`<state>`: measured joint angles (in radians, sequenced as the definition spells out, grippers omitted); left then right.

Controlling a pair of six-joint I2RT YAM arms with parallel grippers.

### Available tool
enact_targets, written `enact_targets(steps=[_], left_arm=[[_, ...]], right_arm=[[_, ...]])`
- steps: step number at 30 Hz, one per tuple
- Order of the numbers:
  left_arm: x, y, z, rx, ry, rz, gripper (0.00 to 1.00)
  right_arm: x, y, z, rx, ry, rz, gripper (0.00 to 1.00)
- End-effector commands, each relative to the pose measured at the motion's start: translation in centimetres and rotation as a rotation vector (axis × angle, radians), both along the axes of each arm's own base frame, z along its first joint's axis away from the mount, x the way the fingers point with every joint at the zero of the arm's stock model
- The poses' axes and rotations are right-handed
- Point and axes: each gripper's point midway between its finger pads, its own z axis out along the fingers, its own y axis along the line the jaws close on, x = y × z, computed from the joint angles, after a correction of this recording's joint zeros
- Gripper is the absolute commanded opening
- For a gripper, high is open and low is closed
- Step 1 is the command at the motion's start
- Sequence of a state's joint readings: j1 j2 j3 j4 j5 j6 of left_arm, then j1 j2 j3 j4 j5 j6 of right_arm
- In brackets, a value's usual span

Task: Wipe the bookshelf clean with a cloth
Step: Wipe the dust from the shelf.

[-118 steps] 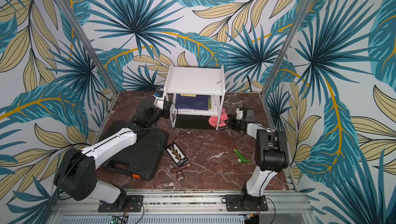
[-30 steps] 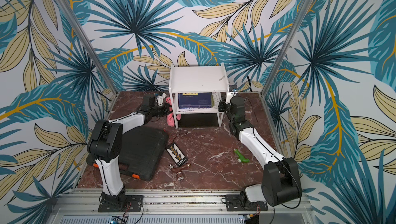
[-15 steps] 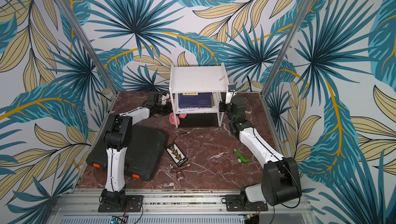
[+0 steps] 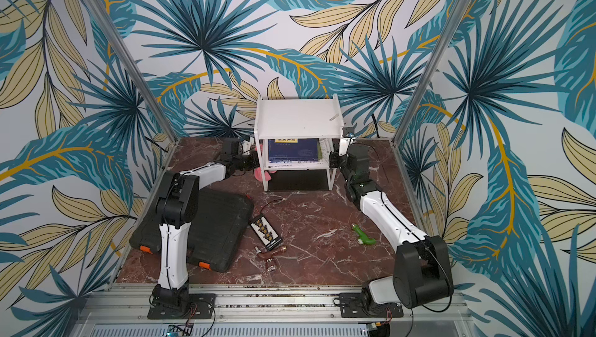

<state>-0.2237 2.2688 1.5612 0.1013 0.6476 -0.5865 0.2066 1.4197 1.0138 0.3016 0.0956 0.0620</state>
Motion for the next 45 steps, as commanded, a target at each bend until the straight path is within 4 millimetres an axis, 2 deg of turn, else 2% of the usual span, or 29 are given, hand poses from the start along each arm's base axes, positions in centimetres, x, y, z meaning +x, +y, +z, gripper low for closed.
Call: enact_targets(steps=[1,4,6,8,9,12,14,15,18,20,22,23,25,27,29,31,33,37,39,40,43,45], left_arm=[[-2.0,-1.3,-1.4,-0.005,-0.003,-0.080,0.00],[-5.0,-1.9,0.8,-0.034,-0.026,-0.170,0.00],[-5.9,-1.1,0.7,0.017,-0.033,-0.188,0.00],[-4.5,1.2,-0.8,0.101,0.010,-0.136,0.00],[-3.2,2.1,-1.6,0.099,0.037,-0.116,0.00],[0.6,3.5,-1.4,-0.008,0.068,-0.066,0.00],[1.4,3.6,-0.3,-0.048,0.057,-0.039,0.00],[1.1,3.2,0.8,-0.082,0.046,-0.053,0.00],[-3.0,2.9,3.9,-0.145,0.001,-0.093,0.00],[-5.3,4.8,5.7,-0.061,-0.033,-0.054,0.00],[-5.8,7.5,8.1,0.073,-0.071,0.018,0.00],[-5.6,8.2,10.5,0.107,-0.121,0.039,0.00],[-5.7,7.8,15.8,0.098,-0.224,0.033,0.00],[-5.7,6.1,20.9,0.039,-0.350,-0.006,0.00],[-4.9,4.3,24.5,-0.008,-0.455,-0.027,0.00],[-3.0,2.8,24.9,-0.007,-0.459,-0.050,0.00],[-1.1,1.7,24.2,-0.008,-0.418,-0.074,0.00],[2.1,0.2,20.1,-0.101,-0.316,-0.065,0.00],[2.7,0.0,19.1,-0.133,-0.293,-0.057,0.00],[2.9,-0.1,19.5,-0.144,-0.300,-0.060,0.00],[3.1,0.4,22.3,-0.108,-0.371,-0.033,0.00],[2.9,1.0,23.2,-0.078,-0.387,-0.010,0.00]], right_arm=[[-0.1,0.8,-3.8,0.107,0.131,0.021,0.00],[-0.2,0.8,-3.6,0.111,0.126,0.019,0.00],[-0.2,0.7,-3.8,0.119,0.127,0.011,0.00],[0.0,0.5,-4.2,0.122,0.134,-0.006,0.00],[0.1,0.3,-4.5,0.123,0.138,-0.016,0.00],[0.2,0.0,-4.9,0.129,0.147,-0.040,0.00],[0.0,-0.2,-5.0,0.137,0.144,-0.051,0.00],[-0.1,-0.2,-4.9,0.140,0.140,-0.052,0.00],[-0.5,-0.3,-5.1,0.141,0.141,-0.050,0.00],[-0.8,-0.2,-5.2,0.146,0.141,-0.045,0.00],[-0.9,-0.1,-5.2,0.155,0.140,-0.039,0.00],[-1.0,-0.1,-5.2,0.160,0.139,-0.035,0.00],[-1.1,0.0,-5.1,0.166,0.136,-0.030,0.00],[-1.2,0.0,-5.0,0.167,0.137,-0.030,0.00],[-1.2,-0.1,-4.8,0.171,0.131,-0.034,0.00],[-1.1,-0.1,-4.6,0.180,0.123,-0.038,0.00],[-1.0,0.1,-4.6,0.189,0.124,-0.031,0.00],[-1.1,0.3,-5.0,0.199,0.140,-0.019,0.00],[-1.1,0.5,-5.4,0.200,0.152,-0.011,0.00],[-1.2,0.6,-5.6,0.196,0.160,-0.007,0.00],[-1.2,0.6,-5.6,0.188,0.165,-0.005,0.00],[-1.2,0.6,-5.2,0.195,0.153,-0.005,0.00]])
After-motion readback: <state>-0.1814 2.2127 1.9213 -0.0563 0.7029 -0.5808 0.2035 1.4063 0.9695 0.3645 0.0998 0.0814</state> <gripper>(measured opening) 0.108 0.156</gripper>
